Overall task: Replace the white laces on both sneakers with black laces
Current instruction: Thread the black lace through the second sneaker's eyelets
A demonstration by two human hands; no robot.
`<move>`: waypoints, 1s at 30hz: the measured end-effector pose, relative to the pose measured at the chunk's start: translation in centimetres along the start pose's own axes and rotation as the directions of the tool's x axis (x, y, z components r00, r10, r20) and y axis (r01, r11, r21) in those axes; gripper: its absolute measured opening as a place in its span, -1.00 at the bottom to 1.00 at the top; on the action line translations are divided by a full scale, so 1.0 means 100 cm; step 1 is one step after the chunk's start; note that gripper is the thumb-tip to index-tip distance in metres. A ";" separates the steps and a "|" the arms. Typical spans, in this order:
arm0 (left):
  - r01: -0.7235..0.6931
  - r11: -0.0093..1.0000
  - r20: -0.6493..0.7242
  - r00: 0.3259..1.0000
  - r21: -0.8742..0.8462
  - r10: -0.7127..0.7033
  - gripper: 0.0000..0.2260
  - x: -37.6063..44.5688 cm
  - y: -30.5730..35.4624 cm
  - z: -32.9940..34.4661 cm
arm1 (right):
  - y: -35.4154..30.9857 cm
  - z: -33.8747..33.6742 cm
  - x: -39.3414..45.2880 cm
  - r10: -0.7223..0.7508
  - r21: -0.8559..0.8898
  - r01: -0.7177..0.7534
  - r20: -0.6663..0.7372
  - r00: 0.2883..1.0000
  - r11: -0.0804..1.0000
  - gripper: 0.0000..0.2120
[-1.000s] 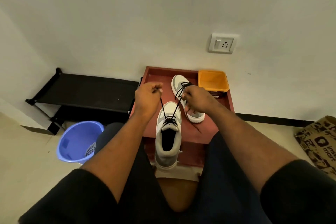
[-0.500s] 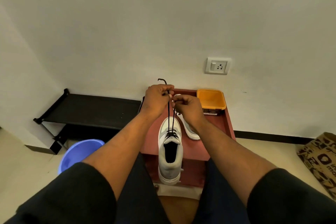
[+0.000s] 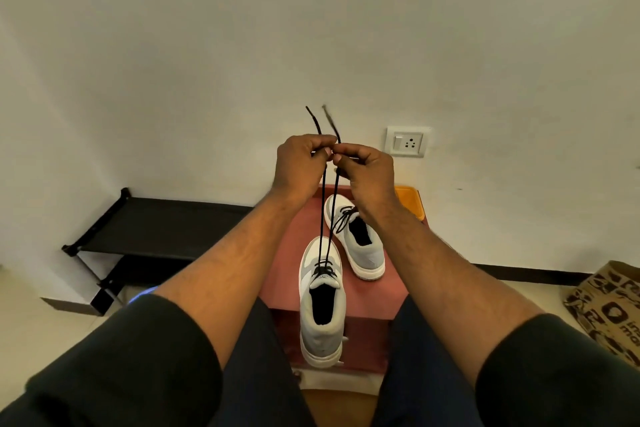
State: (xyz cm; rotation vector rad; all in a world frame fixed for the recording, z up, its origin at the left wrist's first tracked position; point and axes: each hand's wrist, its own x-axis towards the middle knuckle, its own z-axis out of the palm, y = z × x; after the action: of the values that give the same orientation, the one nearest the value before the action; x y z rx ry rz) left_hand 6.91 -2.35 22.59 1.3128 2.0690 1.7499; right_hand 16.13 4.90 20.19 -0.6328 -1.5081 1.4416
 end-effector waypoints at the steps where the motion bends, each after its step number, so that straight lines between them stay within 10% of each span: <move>1: 0.000 1.000 0.000 1.000 0.005 0.000 -0.77 0.001 0.001 0.000 | -0.001 0.000 0.001 -0.023 -0.021 0.023 0.004 1.000 1.000 -0.81; 18: 0.188 0.943 -0.018 0.980 -0.275 -0.200 -0.89 0.006 0.013 -0.005 | -0.003 -0.001 0.006 -0.184 -0.226 0.230 0.206 0.961 0.947 -0.77; 30: 0.156 0.962 -0.014 0.987 -0.223 -0.163 -0.68 0.020 0.007 -0.005 | 0.054 0.001 -0.024 0.148 -0.082 -0.132 0.245 0.958 0.988 -0.77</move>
State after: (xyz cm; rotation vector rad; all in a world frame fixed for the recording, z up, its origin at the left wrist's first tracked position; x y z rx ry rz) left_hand 5.75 -1.39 24.14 1.0329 1.8704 1.8755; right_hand 15.87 3.71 14.39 -0.6250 -1.7419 1.6351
